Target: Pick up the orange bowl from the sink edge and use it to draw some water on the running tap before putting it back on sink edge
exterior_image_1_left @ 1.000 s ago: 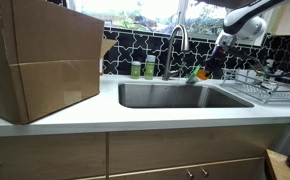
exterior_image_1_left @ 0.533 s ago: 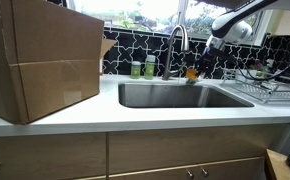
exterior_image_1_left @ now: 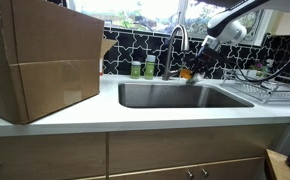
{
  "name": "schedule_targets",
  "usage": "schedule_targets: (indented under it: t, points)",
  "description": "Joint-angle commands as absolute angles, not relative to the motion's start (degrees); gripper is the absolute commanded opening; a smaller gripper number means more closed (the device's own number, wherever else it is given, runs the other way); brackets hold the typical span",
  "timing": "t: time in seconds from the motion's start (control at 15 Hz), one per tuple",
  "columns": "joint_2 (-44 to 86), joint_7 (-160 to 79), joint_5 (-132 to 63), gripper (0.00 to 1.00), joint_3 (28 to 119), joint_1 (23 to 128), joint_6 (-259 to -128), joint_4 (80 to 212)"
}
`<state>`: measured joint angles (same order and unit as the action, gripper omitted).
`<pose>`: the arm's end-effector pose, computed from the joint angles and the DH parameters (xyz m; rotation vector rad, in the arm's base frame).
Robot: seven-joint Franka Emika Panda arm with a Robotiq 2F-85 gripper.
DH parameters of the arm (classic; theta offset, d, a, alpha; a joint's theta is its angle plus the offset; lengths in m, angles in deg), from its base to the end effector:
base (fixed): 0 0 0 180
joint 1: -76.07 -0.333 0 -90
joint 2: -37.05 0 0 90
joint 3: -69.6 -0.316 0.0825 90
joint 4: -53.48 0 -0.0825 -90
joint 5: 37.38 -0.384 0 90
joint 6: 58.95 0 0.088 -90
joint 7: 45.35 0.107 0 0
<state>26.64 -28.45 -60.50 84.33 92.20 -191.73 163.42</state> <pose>0.5399 -0.3061 0.4250 -2.4696 1.4580 -0.3713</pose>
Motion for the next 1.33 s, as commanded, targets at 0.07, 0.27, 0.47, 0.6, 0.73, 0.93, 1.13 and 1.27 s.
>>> schedule_targets:
  t: [0.07,0.27,0.47,0.6,0.73,0.93,1.13,1.27]
  points:
    - [25.8,-27.2,-62.2,0.01,84.1,92.6,-190.0,162.4]
    - [25.8,-27.2,-62.6,0.01,84.0,92.7,-189.7,162.4]
    - [25.9,-27.5,-64.1,0.01,83.8,92.8,-189.6,162.5]
    - [25.9,-27.5,-65.0,0.01,83.7,92.8,-189.1,162.5]
    - [25.9,-27.2,-64.6,0.01,83.9,92.8,-188.7,162.5]
    - [26.0,-26.7,-64.0,0.01,84.1,92.8,-188.1,162.6]
    - [26.2,-26.5,-64.1,0.01,84.2,92.9,-187.9,162.8]
    - [26.4,-26.0,-63.5,0.01,84.5,92.9,-187.5,162.9]
